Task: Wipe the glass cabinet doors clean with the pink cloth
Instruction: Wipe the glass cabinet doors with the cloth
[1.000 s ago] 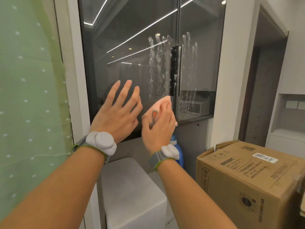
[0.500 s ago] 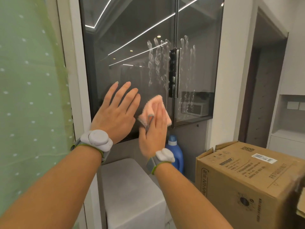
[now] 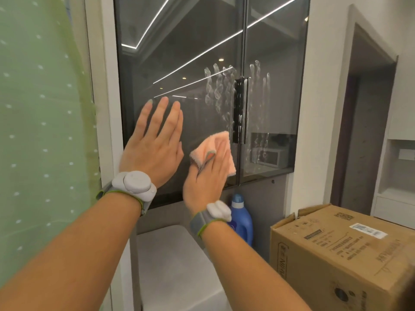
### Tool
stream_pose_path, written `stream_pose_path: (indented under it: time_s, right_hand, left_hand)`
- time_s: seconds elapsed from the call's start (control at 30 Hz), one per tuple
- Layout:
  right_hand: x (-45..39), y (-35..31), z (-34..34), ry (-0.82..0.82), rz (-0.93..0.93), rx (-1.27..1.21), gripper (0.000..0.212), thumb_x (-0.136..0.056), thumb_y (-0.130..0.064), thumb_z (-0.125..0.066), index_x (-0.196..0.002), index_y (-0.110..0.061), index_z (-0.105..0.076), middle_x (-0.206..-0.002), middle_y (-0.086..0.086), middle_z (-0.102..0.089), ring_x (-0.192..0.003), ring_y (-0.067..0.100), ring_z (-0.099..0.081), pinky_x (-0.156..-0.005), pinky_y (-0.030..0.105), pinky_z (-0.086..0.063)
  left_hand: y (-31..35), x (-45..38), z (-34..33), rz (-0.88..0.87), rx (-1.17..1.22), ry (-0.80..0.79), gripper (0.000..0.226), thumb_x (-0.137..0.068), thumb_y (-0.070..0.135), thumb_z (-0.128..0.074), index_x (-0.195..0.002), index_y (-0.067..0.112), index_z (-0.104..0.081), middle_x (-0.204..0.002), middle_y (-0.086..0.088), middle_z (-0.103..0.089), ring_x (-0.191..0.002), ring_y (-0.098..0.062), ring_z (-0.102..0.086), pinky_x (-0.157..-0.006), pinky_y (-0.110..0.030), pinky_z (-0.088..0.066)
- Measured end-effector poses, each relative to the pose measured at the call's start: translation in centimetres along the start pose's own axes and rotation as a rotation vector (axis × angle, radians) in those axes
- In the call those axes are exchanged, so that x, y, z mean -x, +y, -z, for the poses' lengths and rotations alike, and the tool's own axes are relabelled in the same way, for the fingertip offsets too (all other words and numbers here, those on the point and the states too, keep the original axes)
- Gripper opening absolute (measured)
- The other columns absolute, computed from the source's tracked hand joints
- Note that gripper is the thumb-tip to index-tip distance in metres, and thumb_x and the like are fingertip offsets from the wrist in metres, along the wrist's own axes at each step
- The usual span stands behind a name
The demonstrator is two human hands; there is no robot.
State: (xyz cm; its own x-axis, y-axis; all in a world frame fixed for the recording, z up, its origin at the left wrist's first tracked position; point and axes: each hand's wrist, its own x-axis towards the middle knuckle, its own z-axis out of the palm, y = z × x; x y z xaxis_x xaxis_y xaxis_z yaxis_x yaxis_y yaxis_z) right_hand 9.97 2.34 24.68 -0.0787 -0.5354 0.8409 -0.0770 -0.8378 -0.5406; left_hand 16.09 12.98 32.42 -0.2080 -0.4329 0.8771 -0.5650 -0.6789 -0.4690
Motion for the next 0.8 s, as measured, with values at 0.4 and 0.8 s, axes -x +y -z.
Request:
stream_pose_path:
  time_s: [0.4,0.8]
  right_hand:
    - [-1.1,1.1,1.0,-0.025,-0.055,0.292,0.086,-0.090,-0.053,-0.032,-0.163,-0.012,-0.013,-0.171,0.006,-0.020,-0.152,0.029,-0.029,-0.120,0.053,-0.029]
    - [0.0,1.6,2.1,-0.037,-0.042,0.000,0.080,-0.095,-0.031,-0.050,-0.161,-0.006,-0.012,-0.169,0.016,-0.020,-0.157,0.033,-0.023,-0.124,0.056,-0.027]
  left_hand:
    - [0.0,-0.1,0.5,-0.009,0.006,-0.038,0.067,-0.108,0.033,-0.030,-0.163,-0.004,-0.018,-0.171,-0.021,-0.019,-0.160,-0.042,-0.014,-0.131,-0.056,-0.009]
    - [0.0,0.0,0.4,-0.003,0.008,-0.059,0.067,-0.108,0.034,-0.025,-0.163,-0.002,-0.016,-0.171,-0.020,-0.019,-0.160,-0.041,-0.013,-0.130,-0.055,-0.013]
